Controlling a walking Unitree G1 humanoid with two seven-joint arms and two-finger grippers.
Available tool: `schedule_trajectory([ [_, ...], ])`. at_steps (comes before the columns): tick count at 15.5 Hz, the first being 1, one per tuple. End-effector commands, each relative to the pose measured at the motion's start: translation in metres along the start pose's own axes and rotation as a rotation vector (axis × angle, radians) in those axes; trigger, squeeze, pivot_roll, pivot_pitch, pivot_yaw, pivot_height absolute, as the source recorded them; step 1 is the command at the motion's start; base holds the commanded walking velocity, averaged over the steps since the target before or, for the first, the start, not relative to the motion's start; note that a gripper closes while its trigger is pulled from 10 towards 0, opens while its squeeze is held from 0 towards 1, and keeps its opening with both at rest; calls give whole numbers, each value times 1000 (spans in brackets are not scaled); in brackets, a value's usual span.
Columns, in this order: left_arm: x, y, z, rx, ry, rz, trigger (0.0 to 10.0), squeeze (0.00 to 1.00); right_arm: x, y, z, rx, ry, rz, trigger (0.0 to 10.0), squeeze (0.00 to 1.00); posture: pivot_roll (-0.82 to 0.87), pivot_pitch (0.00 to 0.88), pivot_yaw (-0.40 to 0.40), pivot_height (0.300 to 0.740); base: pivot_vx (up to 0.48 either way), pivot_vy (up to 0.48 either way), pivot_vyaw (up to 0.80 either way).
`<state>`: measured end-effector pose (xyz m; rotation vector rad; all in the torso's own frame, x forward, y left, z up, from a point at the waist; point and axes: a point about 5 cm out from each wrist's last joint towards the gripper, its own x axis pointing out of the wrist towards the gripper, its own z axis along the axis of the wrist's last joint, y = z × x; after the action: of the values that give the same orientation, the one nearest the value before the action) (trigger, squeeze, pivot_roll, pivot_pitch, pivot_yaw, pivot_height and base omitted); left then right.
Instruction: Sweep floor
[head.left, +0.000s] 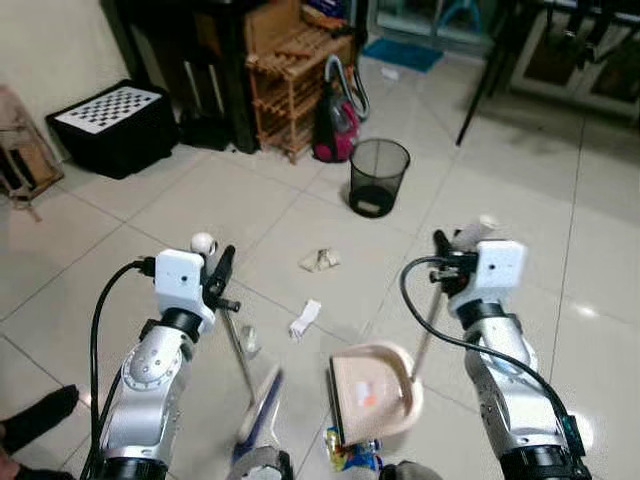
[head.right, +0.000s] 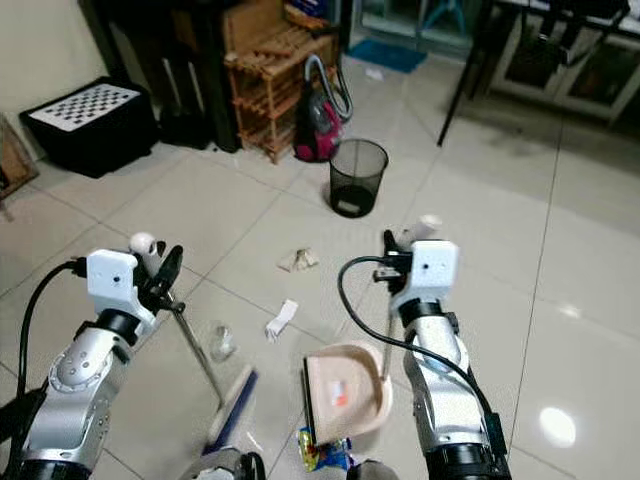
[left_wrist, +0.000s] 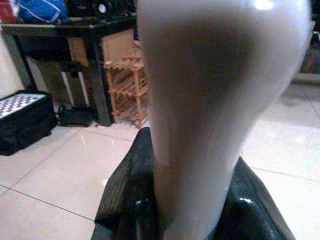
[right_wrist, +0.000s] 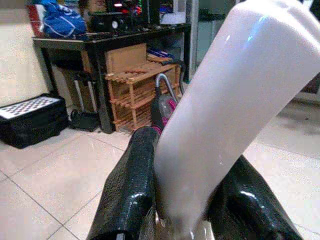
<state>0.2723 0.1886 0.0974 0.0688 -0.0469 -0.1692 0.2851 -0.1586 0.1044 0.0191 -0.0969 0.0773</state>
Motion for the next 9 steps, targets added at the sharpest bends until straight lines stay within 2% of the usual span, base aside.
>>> schedule_trajectory([
  [1,0,3,7,9,-25,21,10000,0,3,-2,11,-12,-31,3,10000,0,34,0,21,740,0,0,0],
  [3,1,-1,8,10,1,22,10000,0,4,-2,14,-12,-3,5,10000,0,25,0,24,740,0,0,0],
  [9,6,-8,15,5,-16,31,10000,0,-6,-4,13,1,35,-32,10000,0,8,0,31,740,0,0,0],
])
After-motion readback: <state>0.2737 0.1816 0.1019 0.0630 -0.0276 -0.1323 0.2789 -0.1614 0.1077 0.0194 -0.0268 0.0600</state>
